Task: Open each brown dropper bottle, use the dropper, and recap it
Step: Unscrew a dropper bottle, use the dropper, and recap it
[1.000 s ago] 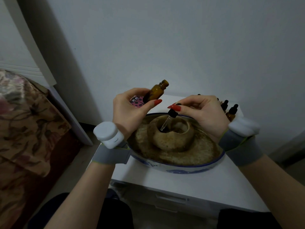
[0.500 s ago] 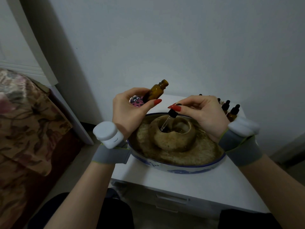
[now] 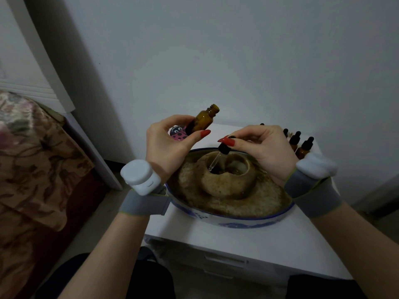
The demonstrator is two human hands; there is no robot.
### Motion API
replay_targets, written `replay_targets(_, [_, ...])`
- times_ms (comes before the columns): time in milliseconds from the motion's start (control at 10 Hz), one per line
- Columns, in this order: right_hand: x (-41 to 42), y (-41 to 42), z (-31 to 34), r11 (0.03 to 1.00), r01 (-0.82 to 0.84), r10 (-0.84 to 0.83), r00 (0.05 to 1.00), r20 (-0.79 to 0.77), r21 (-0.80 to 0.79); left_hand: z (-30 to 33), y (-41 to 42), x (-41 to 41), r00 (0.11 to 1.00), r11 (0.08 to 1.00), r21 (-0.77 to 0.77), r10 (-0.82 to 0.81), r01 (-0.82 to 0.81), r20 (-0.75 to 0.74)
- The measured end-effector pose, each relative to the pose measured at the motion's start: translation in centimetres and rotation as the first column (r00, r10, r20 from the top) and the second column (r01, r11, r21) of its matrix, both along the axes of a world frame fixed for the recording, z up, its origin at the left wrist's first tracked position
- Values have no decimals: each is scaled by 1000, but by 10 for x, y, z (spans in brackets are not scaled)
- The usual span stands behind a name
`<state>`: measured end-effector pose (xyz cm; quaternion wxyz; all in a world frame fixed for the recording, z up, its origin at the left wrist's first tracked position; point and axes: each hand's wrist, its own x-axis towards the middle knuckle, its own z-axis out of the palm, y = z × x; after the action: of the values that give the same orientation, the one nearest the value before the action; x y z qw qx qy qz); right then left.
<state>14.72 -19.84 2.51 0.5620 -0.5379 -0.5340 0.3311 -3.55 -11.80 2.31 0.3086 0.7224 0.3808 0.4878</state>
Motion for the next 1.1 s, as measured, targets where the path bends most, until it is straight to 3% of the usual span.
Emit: replay_targets(1100, [-2,5,0,999,44,-44,999,18,24,0,3,-3,1000,1000,2,12,-12,-15])
